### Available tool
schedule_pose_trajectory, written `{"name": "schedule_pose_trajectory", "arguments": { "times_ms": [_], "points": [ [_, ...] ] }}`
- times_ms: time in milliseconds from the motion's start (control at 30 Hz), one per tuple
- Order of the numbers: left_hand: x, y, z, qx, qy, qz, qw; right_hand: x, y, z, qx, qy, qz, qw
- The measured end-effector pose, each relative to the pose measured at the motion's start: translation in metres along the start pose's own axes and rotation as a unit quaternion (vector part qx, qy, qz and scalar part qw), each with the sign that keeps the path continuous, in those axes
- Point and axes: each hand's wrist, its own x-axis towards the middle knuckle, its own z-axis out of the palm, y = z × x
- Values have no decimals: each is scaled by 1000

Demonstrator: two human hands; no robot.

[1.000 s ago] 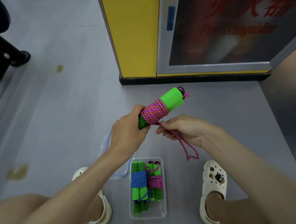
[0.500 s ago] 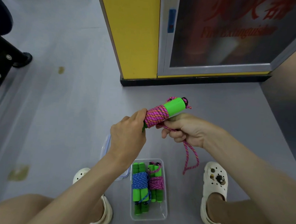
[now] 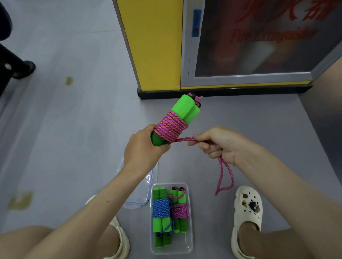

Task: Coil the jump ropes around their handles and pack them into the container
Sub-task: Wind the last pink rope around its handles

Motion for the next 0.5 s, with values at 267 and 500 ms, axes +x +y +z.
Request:
{"name": "schedule_pose_trajectory", "arguments": {
  "times_ms": [267, 500],
  "points": [
    [-2, 4, -2, 16, 6, 9, 1000, 0, -2, -4, 48, 0, -12, 999],
    [3, 2, -8, -154, -41, -107, 981, -2, -2, -1, 3, -1, -24, 1000]
  ]
}}
